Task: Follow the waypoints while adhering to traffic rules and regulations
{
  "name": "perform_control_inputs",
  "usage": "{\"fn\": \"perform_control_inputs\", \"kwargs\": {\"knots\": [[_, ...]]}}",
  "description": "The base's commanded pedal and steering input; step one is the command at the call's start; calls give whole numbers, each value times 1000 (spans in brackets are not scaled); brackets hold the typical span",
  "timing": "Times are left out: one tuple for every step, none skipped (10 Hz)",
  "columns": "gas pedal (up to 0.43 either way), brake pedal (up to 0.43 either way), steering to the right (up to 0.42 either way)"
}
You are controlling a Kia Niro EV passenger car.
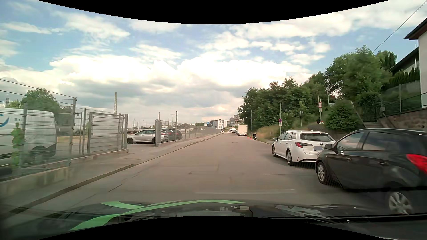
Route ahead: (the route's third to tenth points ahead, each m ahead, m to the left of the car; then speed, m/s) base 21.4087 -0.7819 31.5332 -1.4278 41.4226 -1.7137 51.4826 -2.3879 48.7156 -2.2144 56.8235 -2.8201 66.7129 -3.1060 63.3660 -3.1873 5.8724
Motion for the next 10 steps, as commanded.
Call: {"fn": "perform_control_inputs", "kwargs": {"knots": [[130, 0, 24], [130, 0, 18], [130, 0, 17], [130, 0, 17], [130, 0, 17], [130, 0, 17], [130, 0, 17], [130, 0, 17], [130, 0, 17], [130, 0, 17]]}}
